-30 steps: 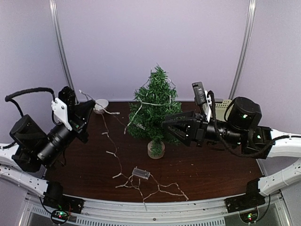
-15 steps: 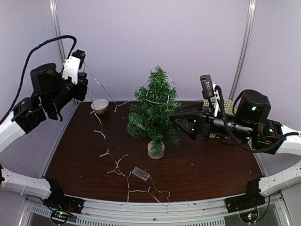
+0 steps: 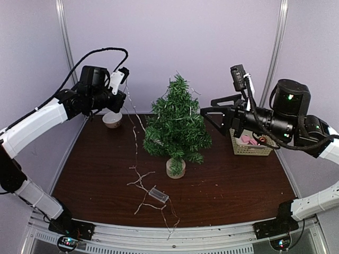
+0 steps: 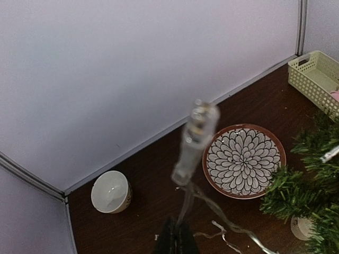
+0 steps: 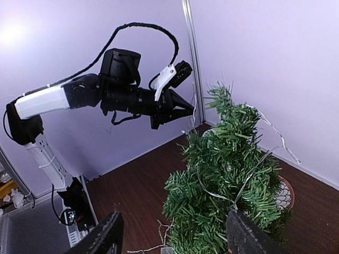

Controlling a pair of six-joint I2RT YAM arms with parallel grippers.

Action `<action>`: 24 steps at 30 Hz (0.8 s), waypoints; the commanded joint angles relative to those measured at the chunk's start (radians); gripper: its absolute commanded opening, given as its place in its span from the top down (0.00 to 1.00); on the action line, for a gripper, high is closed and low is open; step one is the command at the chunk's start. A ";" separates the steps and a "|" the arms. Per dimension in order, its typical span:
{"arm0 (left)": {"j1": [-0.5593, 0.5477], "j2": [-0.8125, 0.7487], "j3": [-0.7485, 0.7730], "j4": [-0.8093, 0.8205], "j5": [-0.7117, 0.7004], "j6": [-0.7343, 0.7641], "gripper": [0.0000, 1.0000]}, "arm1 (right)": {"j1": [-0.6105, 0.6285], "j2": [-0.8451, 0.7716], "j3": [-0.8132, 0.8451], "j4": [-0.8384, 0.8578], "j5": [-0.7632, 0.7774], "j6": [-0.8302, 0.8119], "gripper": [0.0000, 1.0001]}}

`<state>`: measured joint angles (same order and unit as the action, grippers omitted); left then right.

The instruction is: Decorate the small christmas tree

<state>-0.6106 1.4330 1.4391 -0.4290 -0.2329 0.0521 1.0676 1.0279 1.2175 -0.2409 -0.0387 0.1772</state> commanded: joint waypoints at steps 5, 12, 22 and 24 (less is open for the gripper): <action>0.117 0.078 0.196 0.059 0.115 -0.035 1.00 | -0.030 0.001 0.011 -0.043 0.008 -0.022 0.30; 0.141 0.171 0.279 0.098 0.229 -0.049 1.00 | -0.062 -0.009 -0.001 -0.043 -0.008 -0.017 0.30; 0.167 0.322 0.388 0.112 0.340 -0.109 1.00 | -0.084 -0.016 -0.021 -0.034 -0.026 -0.012 0.30; 0.167 0.355 0.388 0.106 0.390 -0.118 1.00 | -0.087 -0.015 -0.023 -0.034 -0.031 -0.009 0.30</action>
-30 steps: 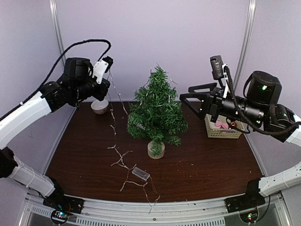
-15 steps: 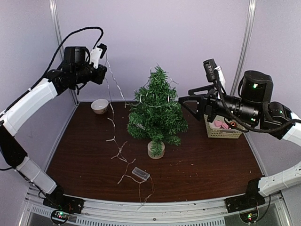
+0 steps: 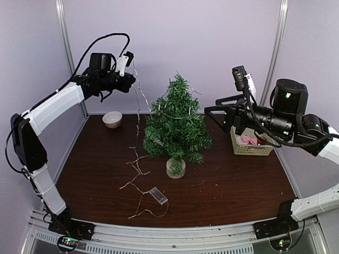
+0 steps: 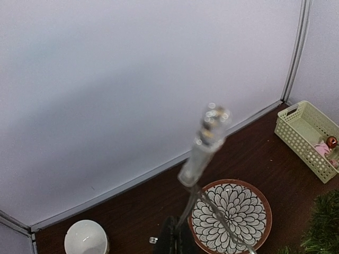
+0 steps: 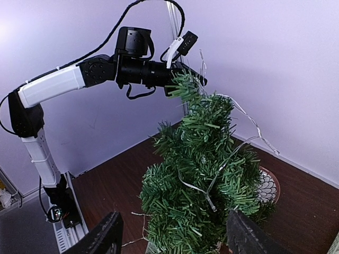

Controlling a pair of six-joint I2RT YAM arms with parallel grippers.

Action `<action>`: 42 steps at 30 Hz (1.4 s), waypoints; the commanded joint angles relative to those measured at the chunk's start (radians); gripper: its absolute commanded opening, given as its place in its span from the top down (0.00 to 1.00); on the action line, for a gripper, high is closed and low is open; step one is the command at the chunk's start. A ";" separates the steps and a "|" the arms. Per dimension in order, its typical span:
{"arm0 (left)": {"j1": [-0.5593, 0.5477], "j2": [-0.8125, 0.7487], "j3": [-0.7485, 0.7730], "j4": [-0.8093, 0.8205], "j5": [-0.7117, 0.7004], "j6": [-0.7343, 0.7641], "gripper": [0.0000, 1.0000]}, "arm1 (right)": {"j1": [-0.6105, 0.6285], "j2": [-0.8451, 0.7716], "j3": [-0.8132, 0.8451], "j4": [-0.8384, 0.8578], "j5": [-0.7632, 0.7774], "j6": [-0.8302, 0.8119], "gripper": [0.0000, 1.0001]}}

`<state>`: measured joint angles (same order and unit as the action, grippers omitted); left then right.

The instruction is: Decorate the small christmas tree

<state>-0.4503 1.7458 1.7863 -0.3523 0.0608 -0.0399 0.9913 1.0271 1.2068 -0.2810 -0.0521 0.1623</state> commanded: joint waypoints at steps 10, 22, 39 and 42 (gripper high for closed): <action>0.001 0.133 -0.038 -0.028 0.213 -0.062 0.99 | -0.018 -0.024 -0.037 0.025 -0.028 0.021 0.29; 0.059 0.045 -0.159 -0.099 0.101 -0.222 0.25 | -0.019 -0.045 -0.051 0.021 -0.027 0.026 0.29; 0.011 -0.529 -1.063 0.136 0.020 -0.556 0.32 | -0.027 -0.018 -0.024 -0.056 -0.076 0.007 0.29; -0.075 -0.550 -1.150 0.209 0.004 -0.578 0.34 | -0.026 -0.016 -0.028 -0.064 -0.092 0.012 0.30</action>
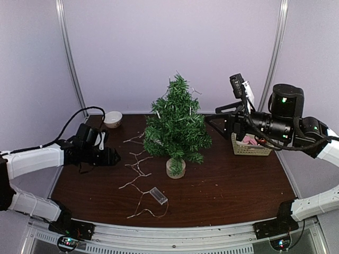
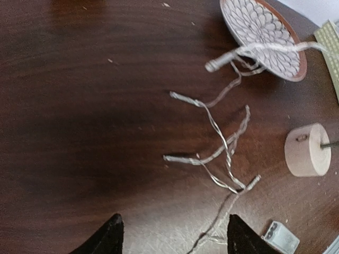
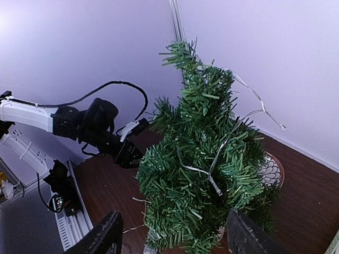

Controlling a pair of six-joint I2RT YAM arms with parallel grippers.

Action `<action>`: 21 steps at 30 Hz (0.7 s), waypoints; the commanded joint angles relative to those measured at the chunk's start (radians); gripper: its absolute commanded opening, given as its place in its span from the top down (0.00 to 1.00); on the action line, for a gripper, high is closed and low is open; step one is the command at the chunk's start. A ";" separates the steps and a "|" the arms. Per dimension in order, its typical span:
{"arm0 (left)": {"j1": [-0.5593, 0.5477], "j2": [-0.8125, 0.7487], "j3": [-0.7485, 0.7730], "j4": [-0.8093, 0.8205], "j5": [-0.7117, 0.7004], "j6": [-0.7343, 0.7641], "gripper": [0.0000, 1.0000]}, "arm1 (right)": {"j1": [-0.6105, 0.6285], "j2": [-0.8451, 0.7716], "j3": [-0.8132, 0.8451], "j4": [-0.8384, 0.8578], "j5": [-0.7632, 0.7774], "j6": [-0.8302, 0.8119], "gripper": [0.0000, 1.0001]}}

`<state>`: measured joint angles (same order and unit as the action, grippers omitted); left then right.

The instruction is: Decorate the small christmas tree

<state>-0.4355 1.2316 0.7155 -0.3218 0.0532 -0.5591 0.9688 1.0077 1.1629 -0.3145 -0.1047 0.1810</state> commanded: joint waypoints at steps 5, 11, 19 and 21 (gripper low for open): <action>-0.154 -0.011 -0.195 0.363 0.004 -0.150 0.36 | -0.004 0.006 0.015 -0.033 -0.043 0.000 0.31; -0.166 0.122 -0.195 0.506 0.007 -0.176 0.40 | -0.004 0.018 0.019 -0.027 -0.047 0.002 0.32; -0.166 0.286 -0.163 0.642 0.014 -0.231 0.53 | -0.004 0.022 0.020 -0.022 -0.044 0.000 0.33; -0.166 0.322 -0.153 0.658 0.005 -0.243 0.56 | -0.004 0.025 0.020 -0.020 -0.043 0.000 0.33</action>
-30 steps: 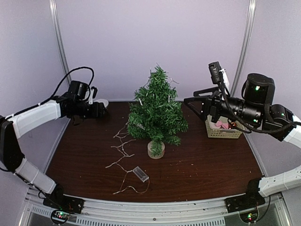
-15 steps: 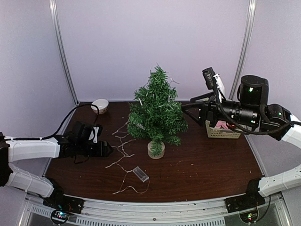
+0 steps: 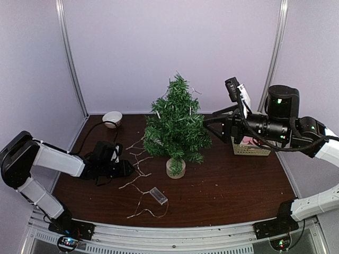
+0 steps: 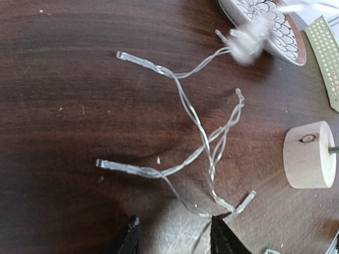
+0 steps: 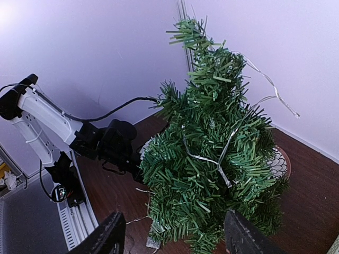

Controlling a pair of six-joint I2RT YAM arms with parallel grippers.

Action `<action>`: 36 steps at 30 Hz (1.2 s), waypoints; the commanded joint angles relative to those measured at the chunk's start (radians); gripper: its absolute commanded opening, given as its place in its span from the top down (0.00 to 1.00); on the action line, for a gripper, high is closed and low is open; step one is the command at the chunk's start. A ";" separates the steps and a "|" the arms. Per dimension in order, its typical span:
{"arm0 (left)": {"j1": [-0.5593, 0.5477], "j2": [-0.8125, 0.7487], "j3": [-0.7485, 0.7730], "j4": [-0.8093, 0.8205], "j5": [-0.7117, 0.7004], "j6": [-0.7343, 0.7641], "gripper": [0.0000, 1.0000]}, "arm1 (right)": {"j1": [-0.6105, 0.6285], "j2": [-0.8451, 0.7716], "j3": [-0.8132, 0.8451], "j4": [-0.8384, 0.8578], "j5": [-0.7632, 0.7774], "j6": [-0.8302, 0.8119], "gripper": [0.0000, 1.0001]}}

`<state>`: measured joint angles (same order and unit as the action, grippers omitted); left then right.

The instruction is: Decorate the small christmas tree

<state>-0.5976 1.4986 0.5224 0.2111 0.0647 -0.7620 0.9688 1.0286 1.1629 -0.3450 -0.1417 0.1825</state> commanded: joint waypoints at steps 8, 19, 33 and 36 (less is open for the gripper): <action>-0.004 0.084 0.011 0.217 -0.093 -0.073 0.81 | -0.004 0.019 0.028 0.013 -0.019 -0.002 0.34; -0.004 -0.232 -0.054 0.087 -0.155 -0.045 1.00 | -0.003 0.029 0.027 0.013 -0.053 -0.002 0.35; -0.011 0.007 -0.029 0.216 -0.049 -0.129 0.67 | -0.002 0.043 0.029 0.012 -0.052 -0.009 0.35; -0.013 0.075 -0.026 0.267 -0.015 -0.153 0.67 | -0.003 0.047 0.030 0.012 -0.048 -0.012 0.36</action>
<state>-0.6041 1.5063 0.4725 0.3561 -0.0036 -0.8818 0.9688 1.0683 1.1679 -0.3435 -0.1864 0.1818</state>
